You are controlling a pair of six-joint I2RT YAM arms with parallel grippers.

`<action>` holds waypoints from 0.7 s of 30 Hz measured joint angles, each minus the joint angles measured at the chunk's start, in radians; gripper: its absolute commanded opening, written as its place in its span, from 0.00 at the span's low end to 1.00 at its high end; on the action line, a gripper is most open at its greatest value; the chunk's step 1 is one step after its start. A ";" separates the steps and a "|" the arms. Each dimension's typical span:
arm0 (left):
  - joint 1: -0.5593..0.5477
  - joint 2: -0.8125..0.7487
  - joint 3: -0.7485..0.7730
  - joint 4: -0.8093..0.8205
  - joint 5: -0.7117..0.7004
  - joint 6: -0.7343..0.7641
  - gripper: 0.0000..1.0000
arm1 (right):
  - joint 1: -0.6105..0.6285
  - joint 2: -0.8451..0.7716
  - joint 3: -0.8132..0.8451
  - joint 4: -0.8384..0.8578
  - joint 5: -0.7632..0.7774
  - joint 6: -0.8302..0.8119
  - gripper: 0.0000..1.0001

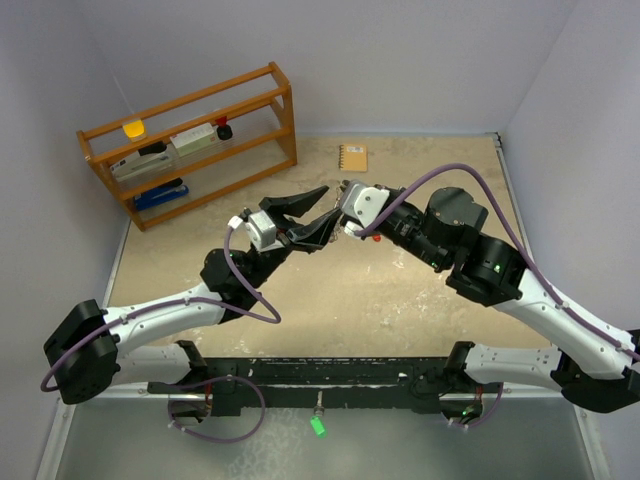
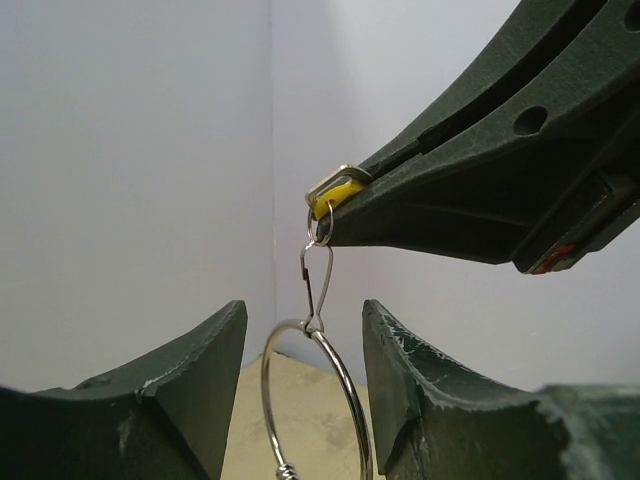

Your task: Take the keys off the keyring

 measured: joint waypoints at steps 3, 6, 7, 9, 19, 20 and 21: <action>-0.007 0.005 0.000 0.003 -0.004 -0.005 0.49 | 0.000 0.000 -0.002 0.006 0.001 0.000 0.00; -0.016 0.011 0.001 0.007 -0.012 -0.005 0.49 | 0.000 0.000 -0.003 0.011 0.002 0.000 0.00; -0.019 0.014 0.004 0.008 -0.016 -0.004 0.48 | 0.000 0.000 -0.003 0.011 0.002 0.000 0.00; -0.024 0.024 0.014 0.008 -0.024 -0.003 0.47 | 0.000 0.000 -0.005 0.011 0.003 0.000 0.00; -0.054 0.067 0.047 0.014 -0.079 0.023 0.34 | 0.000 0.000 -0.007 0.011 0.003 0.000 0.00; -0.057 0.070 0.047 0.014 -0.085 0.026 0.34 | 0.000 0.000 -0.008 0.012 0.003 0.000 0.00; -0.058 0.073 0.048 0.015 -0.090 0.032 0.33 | 0.000 0.000 -0.009 0.012 0.003 0.000 0.00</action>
